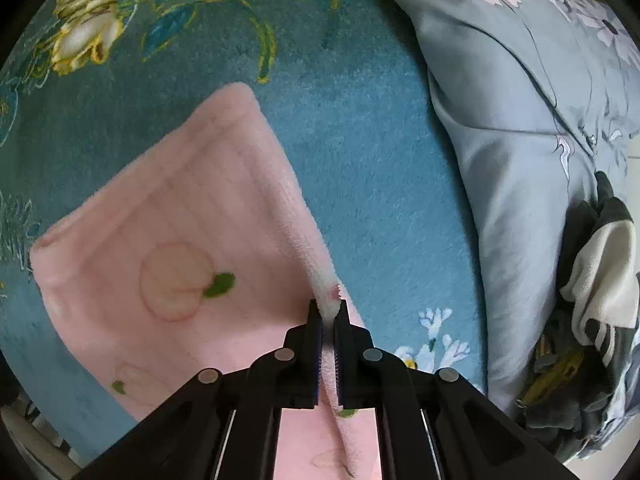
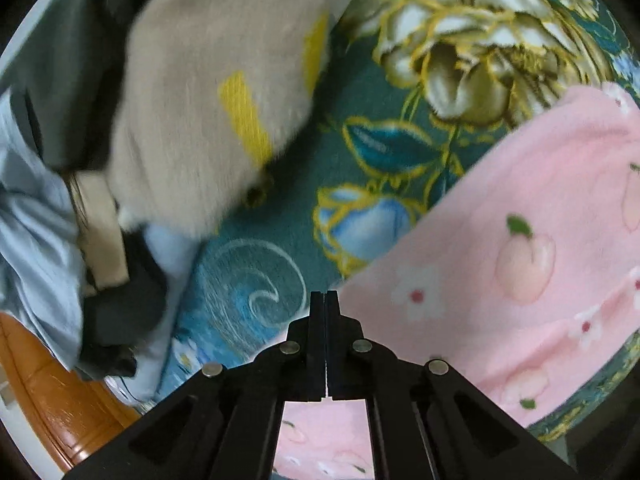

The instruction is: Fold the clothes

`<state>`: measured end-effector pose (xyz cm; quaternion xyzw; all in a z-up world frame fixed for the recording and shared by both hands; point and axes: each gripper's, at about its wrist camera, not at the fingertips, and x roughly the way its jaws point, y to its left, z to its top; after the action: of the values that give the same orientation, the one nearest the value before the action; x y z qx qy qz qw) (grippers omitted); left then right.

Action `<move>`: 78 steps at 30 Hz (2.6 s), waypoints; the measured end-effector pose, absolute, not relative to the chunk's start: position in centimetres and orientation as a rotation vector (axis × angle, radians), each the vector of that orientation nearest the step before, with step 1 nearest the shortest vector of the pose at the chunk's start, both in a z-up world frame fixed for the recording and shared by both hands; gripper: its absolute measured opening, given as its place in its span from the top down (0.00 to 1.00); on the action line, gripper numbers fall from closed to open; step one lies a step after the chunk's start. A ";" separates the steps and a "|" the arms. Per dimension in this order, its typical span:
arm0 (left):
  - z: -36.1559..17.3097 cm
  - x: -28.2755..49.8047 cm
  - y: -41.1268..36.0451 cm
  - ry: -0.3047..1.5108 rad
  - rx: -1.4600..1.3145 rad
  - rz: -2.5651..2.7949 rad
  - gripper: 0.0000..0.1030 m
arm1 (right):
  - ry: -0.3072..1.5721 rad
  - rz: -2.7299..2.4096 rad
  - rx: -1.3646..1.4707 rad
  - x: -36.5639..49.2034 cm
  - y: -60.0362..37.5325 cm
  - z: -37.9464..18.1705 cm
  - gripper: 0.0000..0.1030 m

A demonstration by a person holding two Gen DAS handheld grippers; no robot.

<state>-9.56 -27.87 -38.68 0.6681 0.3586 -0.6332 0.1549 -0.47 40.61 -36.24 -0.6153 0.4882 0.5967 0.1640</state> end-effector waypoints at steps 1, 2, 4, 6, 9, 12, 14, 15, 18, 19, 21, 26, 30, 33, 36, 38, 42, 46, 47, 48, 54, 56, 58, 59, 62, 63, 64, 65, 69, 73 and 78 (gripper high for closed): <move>-38.6 -9.5 -27.8 1.020 1.914 -1.820 0.95 | 1.400 1.680 -1.756 -0.2 40.5 -36.4 0.98; -38.6 -9.4 -27.7 1.013 1.914 -1.825 0.95 | 1.408 1.653 -1.761 0.0 40.3 -36.6 0.88; -38.5 -9.2 -27.6 1.004 1.912 -1.833 0.95 | 1.414 1.611 -1.764 0.1 40.1 -36.9 0.58; -38.2 -8.9 -27.5 1.003 1.904 -1.839 0.95 | 1.398 1.583 -1.761 -1.7 39.7 -37.1 0.50; -37.5 -8.3 -27.5 1.002 1.883 -1.859 0.95 | 1.382 1.496 -1.778 -2.8 38.3 -38.0 0.50; -37.0 -7.8 -27.4 1.005 1.872 -1.878 0.95 | 1.364 1.414 -1.789 -3.3 37.9 -39.0 0.50; -36.8 -7.4 -27.4 1.012 1.869 -1.888 0.95 | 1.305 1.381 -1.801 -3.7 37.8 -39.3 0.50; -36.7 -7.2 -27.4 1.020 1.867 -1.886 0.95 | 1.272 1.369 -1.810 -3.8 37.8 -39.4 0.50; -36.8 -6.5 -27.6 1.048 1.864 -1.875 0.95 | 1.233 1.342 -1.841 -3.6 37.8 -39.9 0.70; -36.7 -6.3 -27.7 1.056 1.863 -1.872 0.95 | 1.236 1.348 -1.846 -3.4 37.9 -40.0 0.86; -36.6 -5.9 -27.9 1.073 1.860 -1.866 0.95 | 1.280 1.367 -1.850 -2.7 38.3 -40.3 0.94; -35.1 -5.5 -28.0 1.104 1.826 -1.915 0.95 | 1.473 1.501 -1.737 -1.0 39.9 -38.0 0.97; -35.7 -6.6 -27.1 1.045 1.857 -1.922 0.95 | 1.484 1.592 -1.697 -1.9 41.1 -36.3 0.97; -36.7 -7.0 -26.7 1.028 1.876 -1.892 0.95 | 1.505 1.552 -1.700 -3.0 41.2 -37.8 0.97; -37.0 -6.6 -27.2 1.135 1.871 -1.871 0.93 | 1.522 1.516 -1.689 -3.2 41.2 -38.9 0.97; -36.2 -6.0 -27.9 1.191 1.854 -1.904 0.86 | 1.548 1.506 -1.677 -2.9 41.4 -39.3 0.96; -33.2 -3.5 -30.7 1.168 1.739 -2.010 0.67 | 1.570 1.644 -1.680 -2.7 41.9 -39.1 0.85; -32.7 -1.3 -37.9 1.080 1.613 -1.986 0.61 | 1.603 1.771 -1.626 -1.7 42.1 -37.7 0.55; -33.6 -1.2 -37.2 1.045 1.620 -1.968 0.61 | 1.608 1.795 -1.614 -1.3 42.0 -37.2 0.55; -34.5 -1.0 -36.4 1.012 1.627 -1.949 0.61 | 1.613 1.818 -1.603 -1.0 42.0 -36.8 0.54; -36.5 4.2 -38.2 1.113 1.647 -1.853 0.61 | 1.520 1.822 -1.696 3.0 42.4 -35.5 0.54; -36.5 5.1 -38.6 1.103 1.654 -1.846 0.58 | 1.508 1.811 -1.705 4.3 42.0 -35.6 0.54; -36.8 5.5 -38.7 1.117 1.648 -1.850 0.45 | 1.504 1.795 -1.705 5.7 42.9 -35.3 0.54; -37.0 5.6 -38.8 1.112 1.646 -1.853 0.43 | 1.501 1.787 -1.702 6.6 43.5 -34.6 0.54; -37.8 6.2 -39.0 1.095 1.642 -1.854 0.38 | 1.484 1.789 -1.700 8.3 42.7 -33.6 0.54; -38.1 6.3 -39.2 1.110 1.635 -1.858 0.38 | 1.470 1.793 -1.703 8.7 42.6 -33.3 0.54; -38.2 6.5 -39.3 1.124 1.622 -1.866 0.38 | 1.455 1.795 -1.706 8.9 42.6 -33.0 0.54; -38.1 6.5 -39.3 1.131 1.610 -1.877 0.38 | 1.440 1.796 -1.709 9.2 42.6 -32.7 0.54; -37.9 6.8 -39.3 1.130 1.597 -1.930 0.50 | 1.410 1.794 -1.699 10.3 42.9 -32.1 0.54; -36.9 6.2 -39.2 1.092 1.602 -1.980 0.83 | 1.394 1.787 -1.700 10.9 42.6 -31.8 0.54; -35.8 5.4 -40.6 1.029 1.626 -1.989 0.84 | 1.413 1.793 -1.703 11.2 42.2 -31.6 0.54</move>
<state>5.39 -40.59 -35.80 0.5774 0.3653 -0.7061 0.1859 11.18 42.24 -31.58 -0.5915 0.4908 0.6227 0.1465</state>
